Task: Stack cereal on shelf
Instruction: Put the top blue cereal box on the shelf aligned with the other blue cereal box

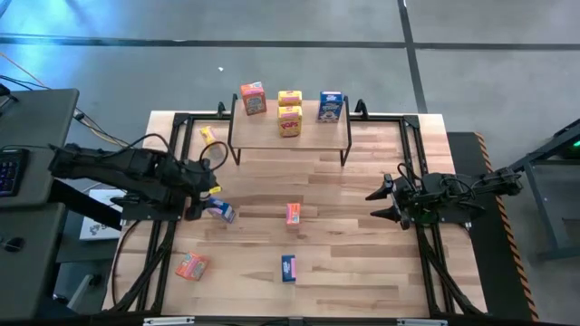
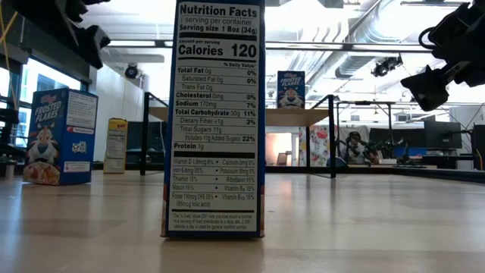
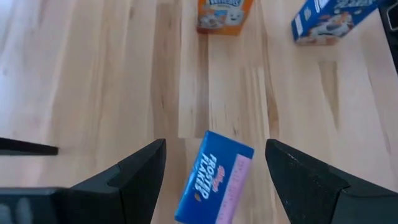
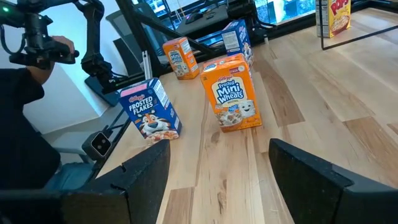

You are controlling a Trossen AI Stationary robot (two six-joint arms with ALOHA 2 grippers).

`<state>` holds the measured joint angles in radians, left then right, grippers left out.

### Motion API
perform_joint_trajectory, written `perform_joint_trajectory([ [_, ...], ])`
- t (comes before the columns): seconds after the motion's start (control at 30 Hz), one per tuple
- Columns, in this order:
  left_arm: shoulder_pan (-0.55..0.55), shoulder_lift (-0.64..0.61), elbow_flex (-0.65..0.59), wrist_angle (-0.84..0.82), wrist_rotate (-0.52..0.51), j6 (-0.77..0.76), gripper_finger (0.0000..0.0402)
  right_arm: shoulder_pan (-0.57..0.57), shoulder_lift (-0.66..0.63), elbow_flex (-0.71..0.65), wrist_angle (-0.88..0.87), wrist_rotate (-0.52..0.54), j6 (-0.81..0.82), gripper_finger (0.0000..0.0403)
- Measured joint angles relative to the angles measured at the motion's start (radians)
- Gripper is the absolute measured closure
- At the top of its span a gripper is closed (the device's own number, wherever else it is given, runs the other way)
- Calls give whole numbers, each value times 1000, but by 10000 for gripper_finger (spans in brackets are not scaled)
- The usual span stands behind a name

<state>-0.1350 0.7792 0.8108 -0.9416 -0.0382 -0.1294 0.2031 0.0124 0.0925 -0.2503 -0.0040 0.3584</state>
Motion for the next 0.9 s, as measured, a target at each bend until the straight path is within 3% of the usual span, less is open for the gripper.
perform_joint_trajectory([
  [0.33,-53,2,0,-31,0,-2,135,0,0,0,0,34,0,137],
  [0.9,-87,78,0,-76,-22,-52,135,0,0,0,8,204,-40,137],
])
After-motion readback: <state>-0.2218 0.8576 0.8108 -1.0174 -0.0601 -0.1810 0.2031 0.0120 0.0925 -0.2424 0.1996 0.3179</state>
